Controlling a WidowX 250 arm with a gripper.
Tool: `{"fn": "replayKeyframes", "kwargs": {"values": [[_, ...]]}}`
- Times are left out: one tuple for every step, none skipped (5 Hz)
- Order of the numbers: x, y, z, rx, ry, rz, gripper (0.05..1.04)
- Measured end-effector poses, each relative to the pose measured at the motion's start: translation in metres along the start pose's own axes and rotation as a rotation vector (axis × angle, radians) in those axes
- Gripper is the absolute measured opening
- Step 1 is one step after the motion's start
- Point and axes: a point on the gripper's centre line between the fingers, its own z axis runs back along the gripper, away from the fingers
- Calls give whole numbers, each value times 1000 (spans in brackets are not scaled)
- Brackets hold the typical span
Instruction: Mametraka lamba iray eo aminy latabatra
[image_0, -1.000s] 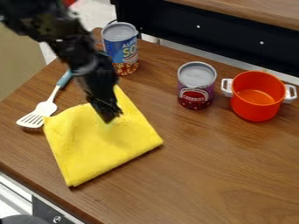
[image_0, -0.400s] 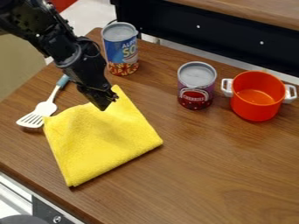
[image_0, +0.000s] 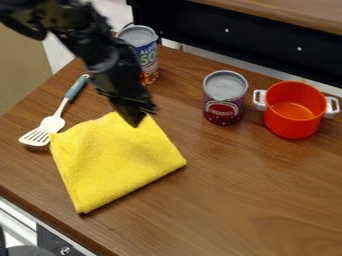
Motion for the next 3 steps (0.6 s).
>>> {"fn": "replayKeyframes", "kwargs": {"values": [[9,-27,-2,-13,22,29,52],[20,-44,-3,-1,-17,87,52],[42,-66,3,-4,-30,102,52]]}}
